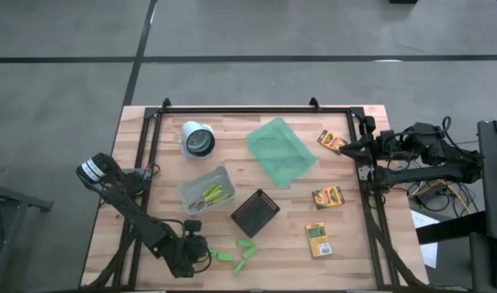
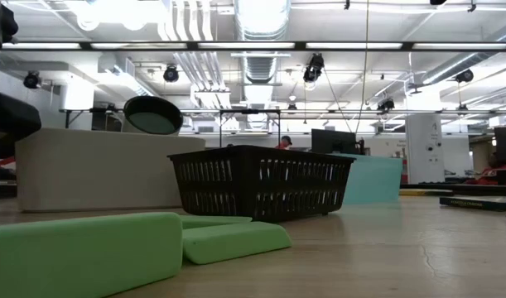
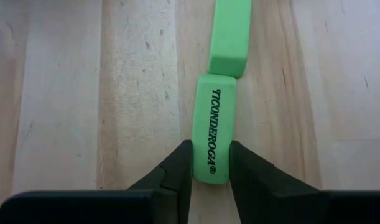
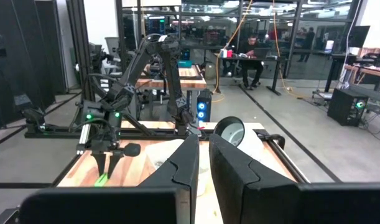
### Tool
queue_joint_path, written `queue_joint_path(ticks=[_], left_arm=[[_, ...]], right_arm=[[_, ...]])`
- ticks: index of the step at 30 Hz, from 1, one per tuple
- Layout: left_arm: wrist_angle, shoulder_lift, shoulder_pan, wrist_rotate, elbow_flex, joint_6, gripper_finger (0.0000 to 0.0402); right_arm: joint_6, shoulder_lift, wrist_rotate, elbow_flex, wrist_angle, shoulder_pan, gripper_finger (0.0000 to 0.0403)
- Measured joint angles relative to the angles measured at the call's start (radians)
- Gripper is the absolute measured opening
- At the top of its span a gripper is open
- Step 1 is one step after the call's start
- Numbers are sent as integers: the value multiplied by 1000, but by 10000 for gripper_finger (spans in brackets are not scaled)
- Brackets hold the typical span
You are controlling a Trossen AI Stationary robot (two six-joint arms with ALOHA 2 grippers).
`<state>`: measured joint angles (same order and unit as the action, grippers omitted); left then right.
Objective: Pick & Place School Supplies
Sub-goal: Put the green eraser into the black bin
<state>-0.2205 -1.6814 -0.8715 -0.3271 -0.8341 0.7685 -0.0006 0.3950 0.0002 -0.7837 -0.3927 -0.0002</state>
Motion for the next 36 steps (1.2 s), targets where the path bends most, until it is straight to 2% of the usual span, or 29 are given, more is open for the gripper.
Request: queue_joint_path(ticks=[8, 16, 21, 25, 36], left_arm=[[-44, 12, 0, 14, -17, -1, 92], [-228, 70, 1, -6, -104, 1, 92], [-354, 96, 5, -60, -183, 16, 92], [-391, 111, 11, -104, -240, 17, 92], [-444, 116, 109, -120, -371, 47, 92]], right_arm=[[0, 0, 0, 0, 0, 0, 36], [0, 0, 0, 0, 0, 0, 36], [0, 0, 0, 0, 0, 0, 36], [0, 0, 0, 0, 0, 0, 36], [0, 0, 0, 0, 0, 0, 36]])
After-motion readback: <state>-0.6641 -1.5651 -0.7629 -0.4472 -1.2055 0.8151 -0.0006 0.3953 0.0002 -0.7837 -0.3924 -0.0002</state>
